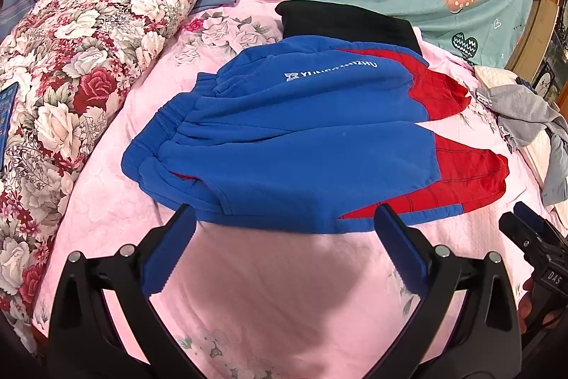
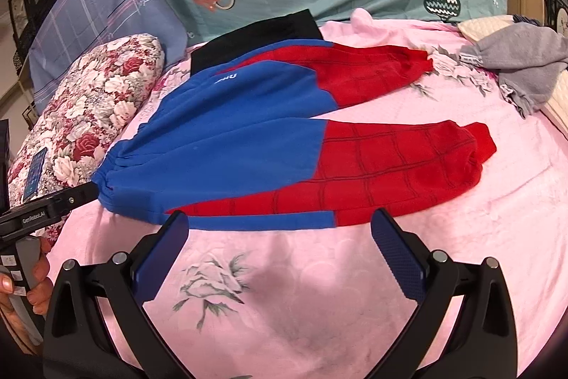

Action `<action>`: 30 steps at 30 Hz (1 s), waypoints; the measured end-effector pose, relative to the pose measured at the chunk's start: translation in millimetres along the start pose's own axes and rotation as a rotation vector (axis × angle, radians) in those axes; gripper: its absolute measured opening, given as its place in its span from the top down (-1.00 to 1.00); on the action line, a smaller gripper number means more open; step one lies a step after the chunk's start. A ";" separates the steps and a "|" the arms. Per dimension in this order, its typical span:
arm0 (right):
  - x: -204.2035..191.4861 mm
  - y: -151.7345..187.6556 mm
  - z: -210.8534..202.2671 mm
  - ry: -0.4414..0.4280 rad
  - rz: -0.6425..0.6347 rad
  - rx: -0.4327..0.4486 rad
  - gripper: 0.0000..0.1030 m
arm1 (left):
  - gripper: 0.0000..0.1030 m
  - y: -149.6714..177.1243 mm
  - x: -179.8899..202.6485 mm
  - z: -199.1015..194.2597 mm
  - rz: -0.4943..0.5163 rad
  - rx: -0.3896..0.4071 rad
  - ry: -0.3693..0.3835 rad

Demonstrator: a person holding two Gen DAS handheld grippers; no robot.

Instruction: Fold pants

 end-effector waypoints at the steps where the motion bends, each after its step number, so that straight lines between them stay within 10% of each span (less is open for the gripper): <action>1: -1.1 0.2 0.5 0.000 -0.002 0.000 -0.97 | -0.96 0.0 0.2 0.0 0.000 0.000 0.001; 30: 0.4 -1.3 4.4 0.005 0.000 -0.010 -0.97 | -0.96 0.8 3.2 4.2 0.010 -0.018 0.009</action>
Point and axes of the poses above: each gripper's, at about its wrist camera, not at the fingertips, and z roughly the way its jaws point, x to its right, y to its underside, the point moved 8 cm from there along z, roughly the way its jaws point, and after that the axes turned 8 degrees about -y, right-handed, at the moved point
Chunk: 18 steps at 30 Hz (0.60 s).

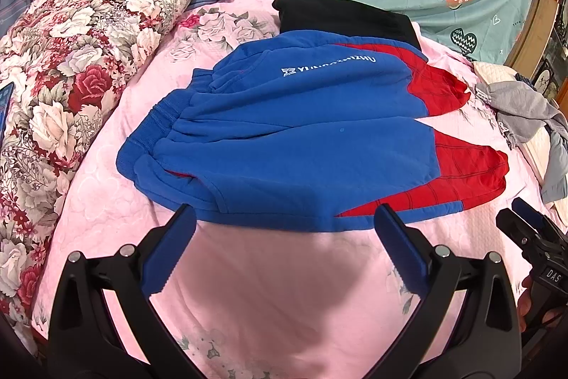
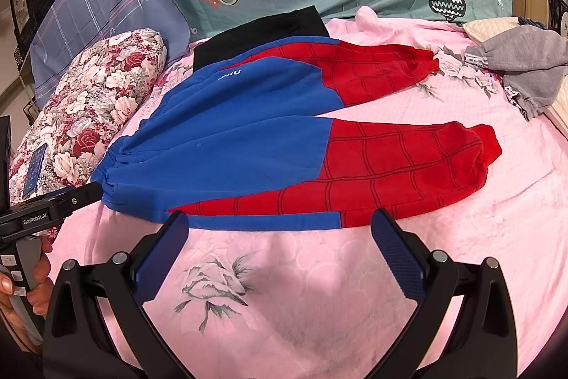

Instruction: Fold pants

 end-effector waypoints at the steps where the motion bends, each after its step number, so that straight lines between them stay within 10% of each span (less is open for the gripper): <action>1: 0.3 -0.2 0.2 0.001 0.000 0.000 -0.97 | -0.96 0.0 0.1 0.1 0.000 -0.001 0.000; 18: 50.9 -0.9 0.7 0.072 0.132 -0.007 -0.97 | -0.96 -2.3 -32.7 22.8 -0.085 -0.072 0.016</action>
Point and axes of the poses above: each gripper's, at about its wrist camera, not at the fingertips, and z roughly the way its jaws point, x to its right, y to its underside, the point moved 8 cm from there along z, roughly the way its jaws point, and after that the axes turned 8 degrees about -y, right-handed, at the moved point
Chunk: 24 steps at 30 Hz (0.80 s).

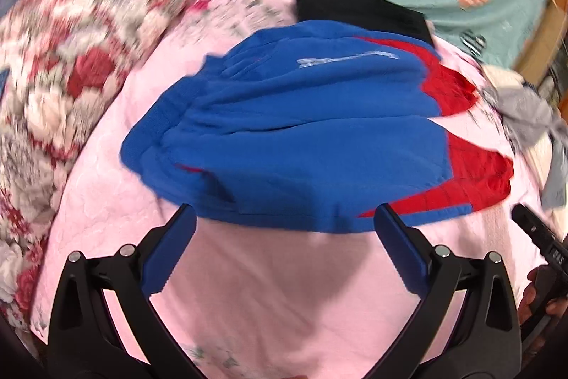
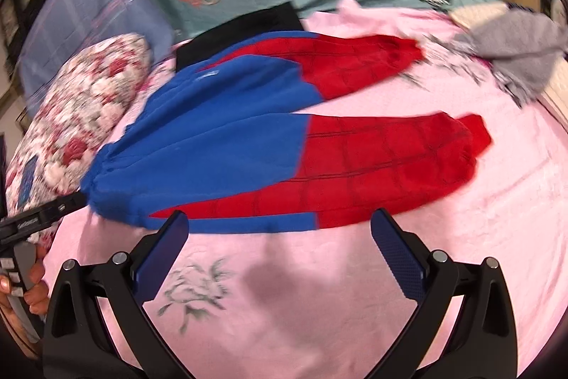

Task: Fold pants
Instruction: 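Grasp the blue waistband with the left tool while the right tool grasps a red leg cuff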

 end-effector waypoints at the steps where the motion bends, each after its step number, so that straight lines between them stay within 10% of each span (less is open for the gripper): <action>1: 16.1 -0.9 -1.1 0.023 0.052 0.002 -0.97 | -0.96 -1.2 -10.0 4.2 -0.032 -0.011 0.010; 11: 115.8 -8.2 1.7 0.169 0.266 -0.015 -0.97 | -0.96 5.3 -102.6 45.7 -0.235 -0.138 -0.033; 22: 165.8 -42.3 50.5 0.161 0.404 -0.056 -0.97 | -0.96 2.4 -120.0 55.9 -0.325 -0.181 -0.021; 24: 164.1 -49.3 55.2 0.168 0.371 -0.046 -0.56 | -0.96 0.9 -125.7 54.4 -0.345 -0.171 -0.035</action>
Point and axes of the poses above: each gripper's, at about its wrist camera, not at the fingertips, and z roughly the way its jaws point, x to its right, y to its underside, the point moved 8 cm from there along z, roughly the way its jaws point, and after that the axes turned 8 degrees about -y, right-handed, at the moved point
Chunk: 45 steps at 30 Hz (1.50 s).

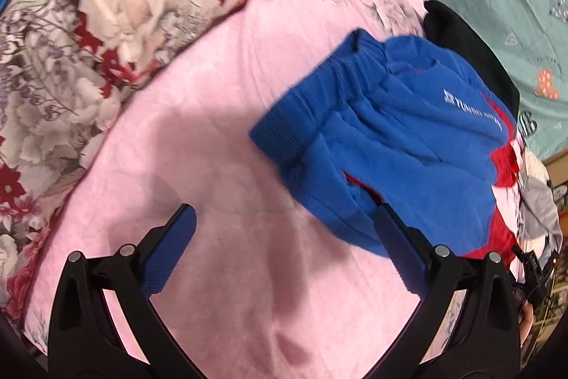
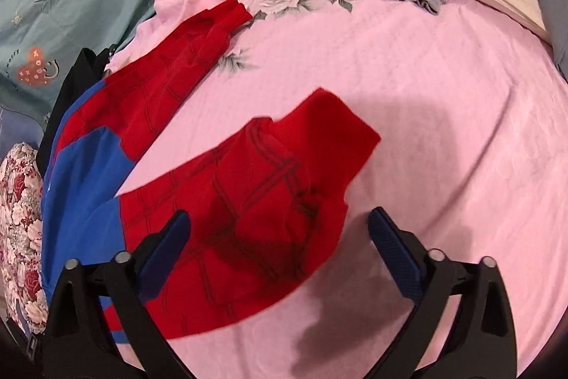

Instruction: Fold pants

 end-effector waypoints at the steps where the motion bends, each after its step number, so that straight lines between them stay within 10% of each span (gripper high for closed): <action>1: -4.3 -1.3 2.2 -0.008 -0.020 -0.006 -0.39 | -0.96 -0.4 -1.1 -0.6 -0.004 0.002 -0.002; 6: -19.6 4.4 6.8 -0.141 -0.023 -0.044 0.71 | -0.96 -5.6 3.5 8.0 -0.001 -0.002 -0.005; 11: -23.8 3.0 -26.5 -0.182 -0.081 0.031 0.74 | -0.83 -17.7 20.1 25.0 0.047 -0.016 -0.017; 17: -17.2 20.8 -42.9 -0.164 -0.136 -0.017 0.73 | 0.10 -31.9 37.6 31.8 0.104 0.002 -0.049; 18: -16.5 22.1 -41.7 -0.165 -0.131 -0.016 0.72 | 0.51 -34.3 38.4 31.6 0.105 0.011 -0.046; 22: -18.0 21.9 -33.8 -0.154 -0.117 -0.012 0.71 | 0.72 -36.8 48.9 23.1 0.145 0.048 -0.018; 29: -10.8 15.7 -71.6 -0.173 -0.098 0.078 0.72 | 0.72 -26.8 50.4 -50.3 0.206 0.206 -0.030; 36: 25.3 50.8 -100.1 -0.131 -0.086 0.021 0.72 | 0.71 14.3 37.3 -55.1 0.271 0.142 -0.076; 38: 39.4 63.9 -95.0 -0.105 -0.065 -0.021 0.72 | 0.51 29.1 29.1 -35.3 0.286 0.075 -0.103; 40: 53.2 71.9 -86.3 -0.039 -0.065 -0.056 0.60 | -0.32 35.8 15.2 -20.8 0.272 0.040 -0.184; 45: 58.0 49.8 -107.0 0.233 -0.183 0.106 -0.28 | -0.77 18.1 5.9 -46.2 0.266 0.186 -0.292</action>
Point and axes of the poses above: each gripper's, at about its wrist camera, not at the fingertips, and z roughly the way its jaws point, x to its right, y to its underside, the point moved 8 cm from there along z, roughly the way its jaws point, and after that the axes turned 8 degrees about -y, right-handed, at the moved point
